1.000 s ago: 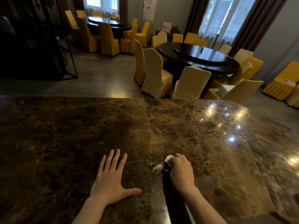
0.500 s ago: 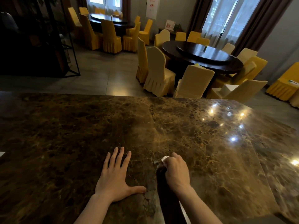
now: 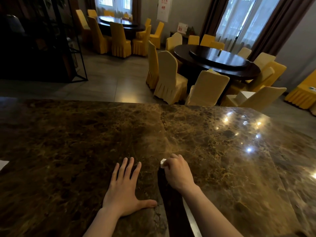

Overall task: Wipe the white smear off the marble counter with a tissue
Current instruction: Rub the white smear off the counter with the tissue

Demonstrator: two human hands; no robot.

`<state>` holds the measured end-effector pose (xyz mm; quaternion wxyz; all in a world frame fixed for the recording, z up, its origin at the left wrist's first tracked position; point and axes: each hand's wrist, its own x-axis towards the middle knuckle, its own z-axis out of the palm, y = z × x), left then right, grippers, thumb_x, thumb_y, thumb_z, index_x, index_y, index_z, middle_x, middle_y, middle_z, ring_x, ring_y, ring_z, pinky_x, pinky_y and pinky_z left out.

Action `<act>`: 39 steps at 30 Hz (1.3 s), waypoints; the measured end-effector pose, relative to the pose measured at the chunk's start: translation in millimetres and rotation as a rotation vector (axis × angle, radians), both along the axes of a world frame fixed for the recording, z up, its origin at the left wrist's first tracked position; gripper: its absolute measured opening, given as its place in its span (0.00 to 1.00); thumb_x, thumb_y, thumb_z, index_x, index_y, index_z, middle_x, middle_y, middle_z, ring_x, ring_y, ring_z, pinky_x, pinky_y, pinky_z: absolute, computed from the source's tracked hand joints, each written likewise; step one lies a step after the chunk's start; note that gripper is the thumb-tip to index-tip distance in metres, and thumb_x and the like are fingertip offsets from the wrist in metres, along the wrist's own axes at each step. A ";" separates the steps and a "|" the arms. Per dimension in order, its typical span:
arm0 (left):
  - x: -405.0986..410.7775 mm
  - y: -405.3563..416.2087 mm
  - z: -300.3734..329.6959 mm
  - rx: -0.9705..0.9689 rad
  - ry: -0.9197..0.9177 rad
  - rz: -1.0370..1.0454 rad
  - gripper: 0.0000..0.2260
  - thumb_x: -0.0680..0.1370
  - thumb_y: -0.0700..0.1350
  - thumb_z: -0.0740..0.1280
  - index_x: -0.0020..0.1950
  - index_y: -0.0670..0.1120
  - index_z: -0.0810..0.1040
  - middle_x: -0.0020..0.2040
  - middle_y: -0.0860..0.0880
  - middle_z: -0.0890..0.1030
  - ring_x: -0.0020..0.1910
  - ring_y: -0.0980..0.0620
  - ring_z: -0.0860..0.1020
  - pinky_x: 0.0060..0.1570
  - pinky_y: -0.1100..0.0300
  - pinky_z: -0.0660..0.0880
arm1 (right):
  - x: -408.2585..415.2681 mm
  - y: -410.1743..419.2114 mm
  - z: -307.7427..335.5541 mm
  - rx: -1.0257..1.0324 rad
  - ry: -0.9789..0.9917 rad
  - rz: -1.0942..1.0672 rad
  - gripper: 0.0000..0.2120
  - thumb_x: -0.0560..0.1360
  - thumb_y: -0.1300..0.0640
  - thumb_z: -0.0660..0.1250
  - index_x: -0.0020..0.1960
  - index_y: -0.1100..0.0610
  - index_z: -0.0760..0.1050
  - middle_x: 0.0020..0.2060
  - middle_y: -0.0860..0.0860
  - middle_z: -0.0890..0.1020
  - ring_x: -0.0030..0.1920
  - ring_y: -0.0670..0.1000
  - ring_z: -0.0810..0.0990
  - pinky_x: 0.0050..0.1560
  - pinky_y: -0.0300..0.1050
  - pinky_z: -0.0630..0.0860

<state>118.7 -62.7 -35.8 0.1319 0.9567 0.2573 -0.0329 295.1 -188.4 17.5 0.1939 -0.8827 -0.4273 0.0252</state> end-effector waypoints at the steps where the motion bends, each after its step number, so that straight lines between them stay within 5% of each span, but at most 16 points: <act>1: 0.3 -0.2 0.2 0.006 0.005 -0.002 0.66 0.56 0.93 0.46 0.84 0.55 0.34 0.84 0.50 0.30 0.79 0.48 0.24 0.81 0.41 0.33 | -3.0 0.8 -0.9 0.006 -0.033 0.022 0.09 0.80 0.56 0.62 0.49 0.55 0.81 0.45 0.49 0.80 0.48 0.51 0.74 0.45 0.44 0.72; 15: 0.4 0.2 1.5 0.019 0.009 -0.008 0.66 0.57 0.92 0.46 0.83 0.55 0.32 0.83 0.50 0.30 0.80 0.48 0.25 0.81 0.42 0.31 | -3.6 -42.0 5.0 -0.166 -0.033 0.337 0.10 0.78 0.51 0.66 0.44 0.54 0.82 0.44 0.50 0.82 0.48 0.50 0.77 0.44 0.43 0.71; 20: 1.0 -0.3 1.4 0.005 0.000 0.004 0.66 0.57 0.93 0.46 0.83 0.56 0.32 0.83 0.51 0.29 0.79 0.49 0.24 0.80 0.43 0.30 | 19.9 -50.7 21.5 0.165 0.111 -0.038 0.04 0.71 0.63 0.72 0.43 0.55 0.82 0.39 0.47 0.84 0.42 0.47 0.82 0.43 0.49 0.80; 24: 0.4 -0.4 2.0 0.009 -0.005 0.001 0.65 0.57 0.92 0.46 0.83 0.56 0.33 0.83 0.51 0.30 0.79 0.49 0.25 0.80 0.43 0.30 | 22.9 -40.4 17.8 0.047 0.109 -0.141 0.02 0.73 0.60 0.71 0.45 0.56 0.81 0.42 0.51 0.85 0.45 0.53 0.83 0.45 0.53 0.80; 31: 0.2 -0.1 -1.0 0.018 0.000 0.003 0.65 0.57 0.92 0.45 0.83 0.56 0.32 0.83 0.51 0.29 0.79 0.50 0.24 0.81 0.42 0.31 | -5.3 -32.6 -1.2 0.058 -0.014 -0.113 0.03 0.75 0.55 0.72 0.43 0.53 0.83 0.39 0.48 0.84 0.43 0.49 0.81 0.39 0.42 0.74; 35: 0.4 0.7 -0.4 0.012 0.001 0.002 0.65 0.57 0.92 0.46 0.83 0.56 0.32 0.83 0.51 0.29 0.79 0.49 0.25 0.81 0.42 0.31 | -12.1 -39.3 -2.5 0.066 0.164 -0.017 0.06 0.71 0.58 0.76 0.40 0.49 0.81 0.36 0.43 0.82 0.40 0.43 0.79 0.39 0.35 0.72; 39: 0.5 0.7 -0.5 0.006 0.000 0.005 0.65 0.57 0.93 0.46 0.83 0.57 0.32 0.83 0.51 0.29 0.79 0.50 0.24 0.80 0.43 0.30 | 19.5 -69.4 3.6 0.209 0.293 -0.166 0.13 0.67 0.66 0.78 0.36 0.50 0.79 0.32 0.43 0.83 0.40 0.39 0.82 0.38 0.30 0.75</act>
